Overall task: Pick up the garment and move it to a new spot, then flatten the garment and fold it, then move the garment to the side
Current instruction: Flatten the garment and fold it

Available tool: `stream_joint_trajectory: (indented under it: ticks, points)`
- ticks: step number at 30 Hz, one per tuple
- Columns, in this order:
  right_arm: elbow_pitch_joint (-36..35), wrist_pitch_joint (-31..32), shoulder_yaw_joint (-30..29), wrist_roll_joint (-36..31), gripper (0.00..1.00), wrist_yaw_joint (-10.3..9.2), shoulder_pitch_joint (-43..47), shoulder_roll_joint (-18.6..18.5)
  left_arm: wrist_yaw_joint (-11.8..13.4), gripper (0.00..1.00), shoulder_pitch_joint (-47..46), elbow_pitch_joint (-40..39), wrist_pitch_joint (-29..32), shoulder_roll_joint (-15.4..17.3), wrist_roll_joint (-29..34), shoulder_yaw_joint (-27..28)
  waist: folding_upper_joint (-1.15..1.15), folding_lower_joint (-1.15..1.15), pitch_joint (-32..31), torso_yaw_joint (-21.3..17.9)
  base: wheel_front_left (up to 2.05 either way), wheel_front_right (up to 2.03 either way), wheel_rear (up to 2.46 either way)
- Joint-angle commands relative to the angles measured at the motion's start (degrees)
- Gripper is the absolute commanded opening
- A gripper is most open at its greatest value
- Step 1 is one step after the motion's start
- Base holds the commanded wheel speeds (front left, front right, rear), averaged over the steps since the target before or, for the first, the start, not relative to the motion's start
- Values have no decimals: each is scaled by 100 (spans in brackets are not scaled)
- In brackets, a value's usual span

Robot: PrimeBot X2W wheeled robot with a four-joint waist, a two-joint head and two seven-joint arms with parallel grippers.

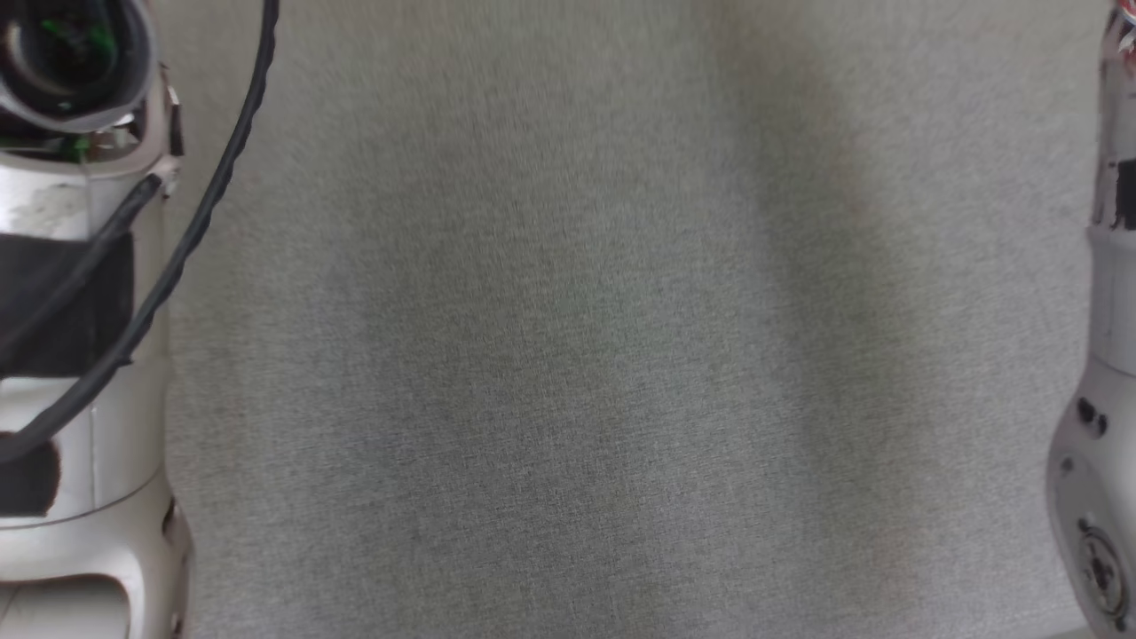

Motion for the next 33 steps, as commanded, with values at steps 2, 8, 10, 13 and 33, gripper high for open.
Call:
stream_joint_trajectory:
  ticks: [2,8,10,13,33]
  points:
    - [194,-158,111,-241,0,2,64,-40,-85,0,171,-180,-51,85,8,-8,-1,-2,457,-136,0,0,0]
    - [1075,202,865,-20,0,2,969,-260,-97,0,1537,-244,-60,716,18,-1015,-1,-2,263,-168,0,0,0]
    - [1217,404,1146,234,0,1,1232,-366,-98,0,2040,-204,-61,802,-66,-1150,-1,-2,197,-159,0,0,0]
    - [1192,684,1374,772,0,1,1796,-475,-98,0,2792,-152,-61,786,-181,-1119,-1,-2,26,-128,0,0,0]
    - [-1649,3838,981,2614,0,2,6274,-1868,-95,0,5795,338,-62,406,-516,-1724,-1,-2,-1757,136,0,0,0]
